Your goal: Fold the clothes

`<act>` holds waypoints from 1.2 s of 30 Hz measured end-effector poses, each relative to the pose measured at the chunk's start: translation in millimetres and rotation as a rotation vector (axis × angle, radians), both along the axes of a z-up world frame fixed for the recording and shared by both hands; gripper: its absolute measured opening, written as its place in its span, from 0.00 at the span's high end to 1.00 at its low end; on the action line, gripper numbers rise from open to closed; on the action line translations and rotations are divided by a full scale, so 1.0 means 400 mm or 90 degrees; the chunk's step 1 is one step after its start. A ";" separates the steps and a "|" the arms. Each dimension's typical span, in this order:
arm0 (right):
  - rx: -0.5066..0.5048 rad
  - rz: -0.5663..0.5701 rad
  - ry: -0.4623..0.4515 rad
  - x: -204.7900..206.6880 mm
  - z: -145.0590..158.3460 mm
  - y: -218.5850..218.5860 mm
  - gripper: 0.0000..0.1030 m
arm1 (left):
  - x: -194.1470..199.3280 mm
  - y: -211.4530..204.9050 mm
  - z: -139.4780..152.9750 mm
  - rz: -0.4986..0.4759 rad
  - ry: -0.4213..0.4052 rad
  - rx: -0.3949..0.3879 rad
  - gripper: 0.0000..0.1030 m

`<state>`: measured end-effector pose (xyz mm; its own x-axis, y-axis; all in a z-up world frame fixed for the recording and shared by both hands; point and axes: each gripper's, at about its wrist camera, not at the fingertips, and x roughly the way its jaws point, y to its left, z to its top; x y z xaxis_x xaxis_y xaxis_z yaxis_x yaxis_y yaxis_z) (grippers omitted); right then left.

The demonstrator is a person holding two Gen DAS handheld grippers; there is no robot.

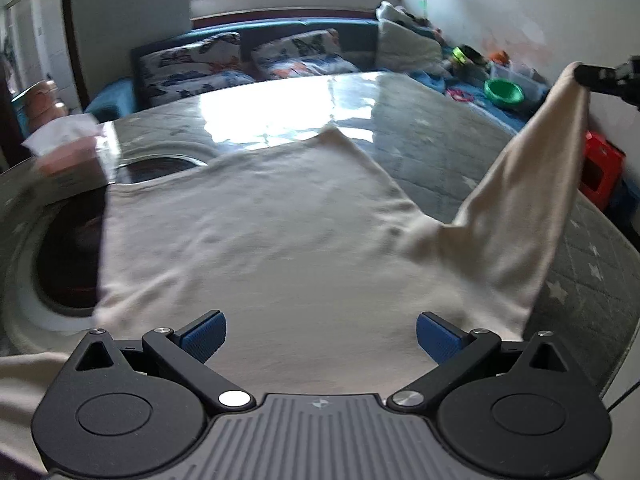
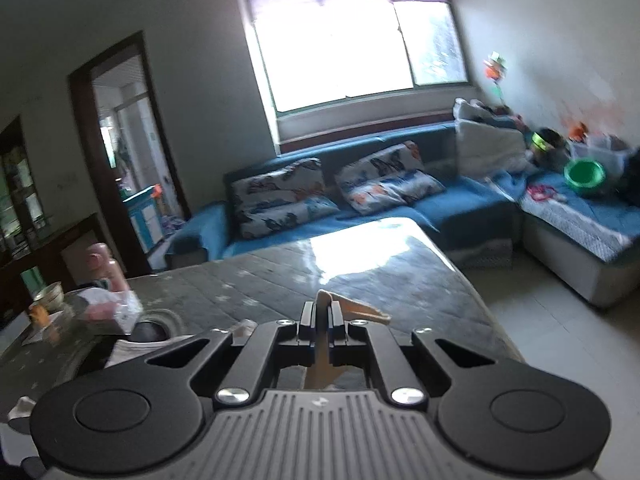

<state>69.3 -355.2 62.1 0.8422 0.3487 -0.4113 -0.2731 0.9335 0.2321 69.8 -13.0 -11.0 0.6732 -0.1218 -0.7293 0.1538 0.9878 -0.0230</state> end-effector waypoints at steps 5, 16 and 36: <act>-0.016 0.066 -0.023 -0.030 0.048 0.091 0.96 | -0.021 0.106 0.017 0.059 -0.018 -0.019 0.00; -0.060 0.297 0.026 -0.078 -0.026 0.420 0.96 | -0.092 0.323 0.018 0.202 -0.028 -0.057 0.00; -0.140 0.381 0.126 -0.112 -0.163 0.429 0.85 | -0.075 0.288 0.013 0.161 -0.029 -0.080 0.03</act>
